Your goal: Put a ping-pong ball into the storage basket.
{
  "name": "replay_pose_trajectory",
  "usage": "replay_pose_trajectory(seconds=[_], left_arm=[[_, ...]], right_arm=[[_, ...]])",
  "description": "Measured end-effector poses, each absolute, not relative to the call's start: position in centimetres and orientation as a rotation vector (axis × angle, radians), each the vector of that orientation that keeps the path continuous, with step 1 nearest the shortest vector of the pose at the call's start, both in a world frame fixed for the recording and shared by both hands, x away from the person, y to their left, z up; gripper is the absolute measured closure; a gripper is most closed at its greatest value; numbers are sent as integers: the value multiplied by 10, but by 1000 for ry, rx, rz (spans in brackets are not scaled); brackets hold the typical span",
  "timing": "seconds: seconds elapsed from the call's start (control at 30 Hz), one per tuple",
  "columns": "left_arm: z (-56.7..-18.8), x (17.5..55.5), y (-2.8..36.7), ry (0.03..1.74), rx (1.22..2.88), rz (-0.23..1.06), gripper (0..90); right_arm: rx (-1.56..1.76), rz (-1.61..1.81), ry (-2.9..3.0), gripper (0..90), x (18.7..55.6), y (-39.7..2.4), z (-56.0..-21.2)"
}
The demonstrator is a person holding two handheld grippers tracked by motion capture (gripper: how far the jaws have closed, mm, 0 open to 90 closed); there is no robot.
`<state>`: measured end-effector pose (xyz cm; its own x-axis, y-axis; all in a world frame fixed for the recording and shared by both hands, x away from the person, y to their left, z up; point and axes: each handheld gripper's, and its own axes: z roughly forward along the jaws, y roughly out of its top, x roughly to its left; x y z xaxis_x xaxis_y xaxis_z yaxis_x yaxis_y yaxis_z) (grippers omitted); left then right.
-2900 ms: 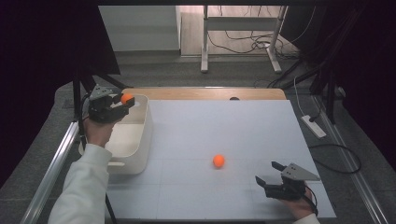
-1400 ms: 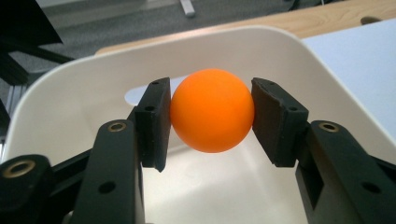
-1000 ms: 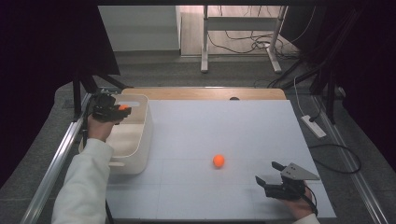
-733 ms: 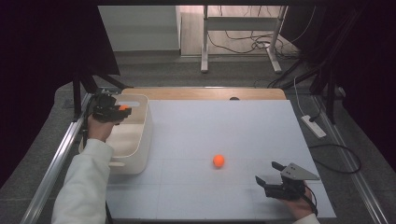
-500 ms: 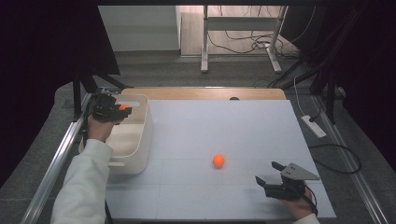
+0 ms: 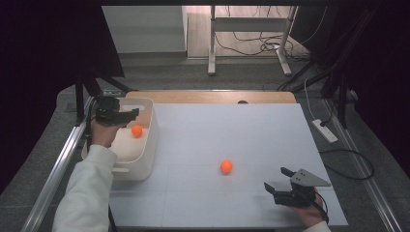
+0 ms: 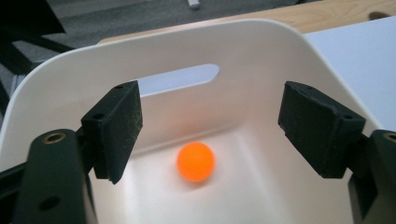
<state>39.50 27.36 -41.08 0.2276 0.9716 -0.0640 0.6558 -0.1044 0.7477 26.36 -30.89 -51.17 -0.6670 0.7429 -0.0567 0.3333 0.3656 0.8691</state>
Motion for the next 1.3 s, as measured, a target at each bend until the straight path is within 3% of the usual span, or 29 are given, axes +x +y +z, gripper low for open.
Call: replay_pose_trajectory(seconds=[0.7,1.3], left_arm=[[-392,360,253,1251,1750,494,217],[-388,336,223,1052,1794,508,231]], right_arm=[[931,1240,2188,151,264,-309,-512],[932,1236,2186,151,263,-309,-511]])
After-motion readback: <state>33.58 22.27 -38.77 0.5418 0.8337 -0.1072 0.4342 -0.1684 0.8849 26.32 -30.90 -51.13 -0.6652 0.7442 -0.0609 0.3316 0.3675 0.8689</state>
